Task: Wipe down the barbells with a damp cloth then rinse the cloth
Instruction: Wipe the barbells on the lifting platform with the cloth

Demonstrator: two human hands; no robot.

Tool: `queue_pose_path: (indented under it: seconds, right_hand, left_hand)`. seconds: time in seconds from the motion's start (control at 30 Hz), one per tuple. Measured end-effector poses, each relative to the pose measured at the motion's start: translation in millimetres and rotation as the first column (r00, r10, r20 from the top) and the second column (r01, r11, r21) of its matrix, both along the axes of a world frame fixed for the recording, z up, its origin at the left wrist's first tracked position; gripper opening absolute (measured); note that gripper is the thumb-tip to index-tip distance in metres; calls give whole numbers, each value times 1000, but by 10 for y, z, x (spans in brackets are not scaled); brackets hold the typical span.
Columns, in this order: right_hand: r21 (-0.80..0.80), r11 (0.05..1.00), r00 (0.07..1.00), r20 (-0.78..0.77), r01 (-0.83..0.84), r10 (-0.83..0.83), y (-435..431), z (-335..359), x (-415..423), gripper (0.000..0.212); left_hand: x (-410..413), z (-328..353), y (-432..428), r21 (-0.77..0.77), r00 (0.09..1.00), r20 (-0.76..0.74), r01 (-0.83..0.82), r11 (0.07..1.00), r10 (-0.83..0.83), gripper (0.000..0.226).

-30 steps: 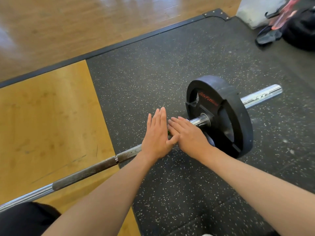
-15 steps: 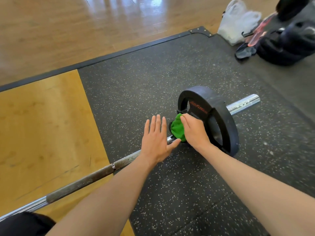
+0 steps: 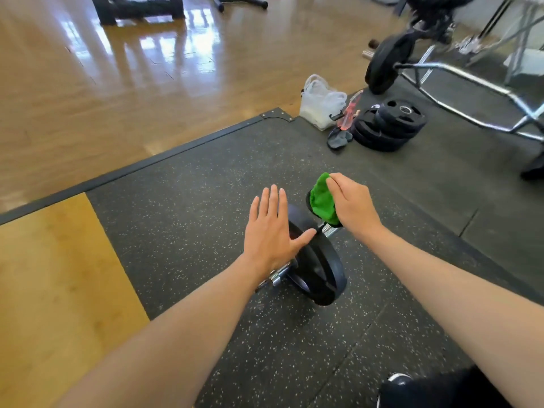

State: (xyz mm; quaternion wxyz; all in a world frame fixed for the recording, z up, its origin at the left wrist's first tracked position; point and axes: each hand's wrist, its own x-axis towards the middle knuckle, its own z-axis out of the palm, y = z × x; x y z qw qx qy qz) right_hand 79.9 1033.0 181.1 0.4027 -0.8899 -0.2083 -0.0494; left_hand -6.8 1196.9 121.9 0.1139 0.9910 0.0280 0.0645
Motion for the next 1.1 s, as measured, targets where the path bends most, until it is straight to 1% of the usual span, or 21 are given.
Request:
queue_pose_path:
  seconds: [0.13,0.2,0.27,0.33,0.4,0.47,0.53,0.6,0.67,0.7,0.83,0.93,0.97,1.03,1.07,1.1]
  right_hand:
    - [-24,999,1000,-1,-25,25,-270,-155,262,27]
    - [-36,998,999,-6,-50,49,-400,-280,357,28]
    - [-45,996,997,-15,-80,80,-506,-418,469,28]
    - [-32,995,994,-56,-92,90,-574,-565,593,28]
    - [-57,991,991,-65,-118,115,-621,-748,696,29]
    - [-126,978,986,-22,-167,165,-603,-930,788,29]
    - [-151,965,976,-33,-216,213,-478,-1062,898,27]
    - [-174,940,955,-92,-294,281,-313,-1192,1041,24]
    - [-264,872,911,-132,-411,390,-204,-1331,1154,17]
    - [-296,846,896,-137,-444,422,-187,-1417,1201,15]
    - [-237,824,855,-221,-514,470,-227,-1582,1167,18]
    - [-223,775,801,-277,-592,532,-315,-1712,997,7]
    - [-214,768,790,-291,-603,539,-364,-1771,933,11]
    - [-227,758,786,-286,-611,548,-413,-1877,836,35]
    - [-231,755,785,-273,-614,555,-408,-1921,790,44]
    - [-216,755,781,-268,-620,564,-383,-1940,739,47]
  left_hand:
    - [213,-25,-385,28,999,33,7,1000,-8,117]
    - [280,-97,-532,39,1000,13,-15,999,15,116]
    - [364,-171,-652,47,996,-41,-79,996,81,116]
    - [465,-218,-776,62,981,-122,-147,987,154,112]
    - [587,-263,-898,25,951,-181,-250,968,250,101]
    - [713,-282,-1006,16,906,-231,-361,933,355,87]
    - [793,-310,-1079,86,875,-224,-420,903,429,78]
    - [816,-359,-1103,147,866,-179,-447,882,468,71]
    - [833,-425,-1094,166,863,-129,-467,869,488,67]
    - [840,-452,-1088,167,862,-115,-473,865,493,67]
    - [871,-463,-1050,191,868,-125,-454,870,480,72]
    - [866,-422,-1042,222,859,-149,-453,863,489,70]
    - [857,-404,-1049,230,857,-161,-449,863,489,70]
    - [857,-382,-1075,246,859,-170,-437,865,483,69]
    - [854,-374,-1092,246,858,-170,-439,864,485,68]
    - [850,-366,-1106,244,857,-175,-439,865,484,67]
